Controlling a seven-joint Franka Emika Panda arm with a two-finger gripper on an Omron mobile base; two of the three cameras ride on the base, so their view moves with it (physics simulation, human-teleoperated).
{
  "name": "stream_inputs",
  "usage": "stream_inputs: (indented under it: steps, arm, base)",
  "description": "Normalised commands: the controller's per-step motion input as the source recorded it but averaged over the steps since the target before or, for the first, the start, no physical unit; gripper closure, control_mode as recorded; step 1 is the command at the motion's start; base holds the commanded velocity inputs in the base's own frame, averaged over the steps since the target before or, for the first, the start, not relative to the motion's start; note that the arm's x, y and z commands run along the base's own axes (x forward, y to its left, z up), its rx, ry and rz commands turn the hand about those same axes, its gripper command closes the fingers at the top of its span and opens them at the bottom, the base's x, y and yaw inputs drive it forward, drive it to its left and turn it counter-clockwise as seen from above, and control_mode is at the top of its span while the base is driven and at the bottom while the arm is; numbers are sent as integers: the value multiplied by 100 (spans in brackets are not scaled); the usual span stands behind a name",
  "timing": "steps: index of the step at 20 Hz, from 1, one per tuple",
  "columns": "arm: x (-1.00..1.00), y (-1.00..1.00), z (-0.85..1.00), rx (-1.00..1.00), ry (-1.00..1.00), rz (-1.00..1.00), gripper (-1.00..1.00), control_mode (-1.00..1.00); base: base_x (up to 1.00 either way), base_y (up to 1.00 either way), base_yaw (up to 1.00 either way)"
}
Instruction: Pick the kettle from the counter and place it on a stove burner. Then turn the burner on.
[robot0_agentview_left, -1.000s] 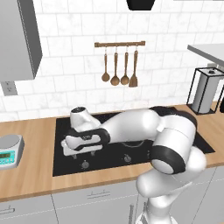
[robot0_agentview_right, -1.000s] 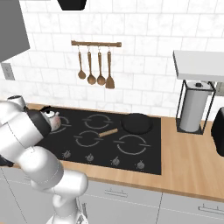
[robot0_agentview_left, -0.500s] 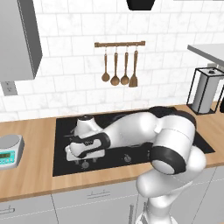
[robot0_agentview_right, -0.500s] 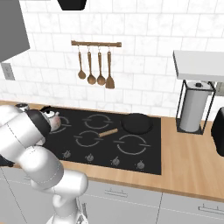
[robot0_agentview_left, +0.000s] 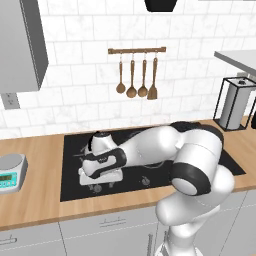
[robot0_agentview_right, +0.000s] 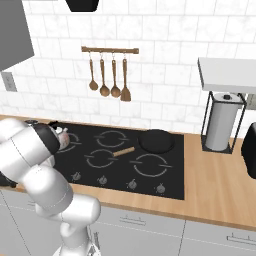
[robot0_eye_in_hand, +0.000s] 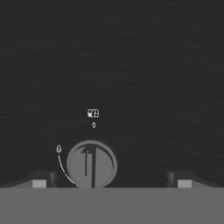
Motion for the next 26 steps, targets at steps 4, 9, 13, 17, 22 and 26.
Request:
stream_inputs:
  steps: [4, 9, 13, 17, 22, 26]
  arm:
    - [0, 0, 0, 0, 2, 0, -100, -100]
    - [3, 7, 0, 0, 0, -1, -100, -100]
    - [0, 6, 0, -3, 0, 0, -100, -100]
    - [0, 2, -1, 0, 0, 0, -100, -100]
    - [0, 5, -4, -1, 0, 0, -100, -100]
    - [0, 0, -26, 0, 0, 0, -100, -100]
  base:
    - [0, 0, 0]
    - [0, 0, 0]
    - [0, 0, 0]
    - [0, 0, 0]
    - [0, 0, 0]
    - [0, 0, 0]
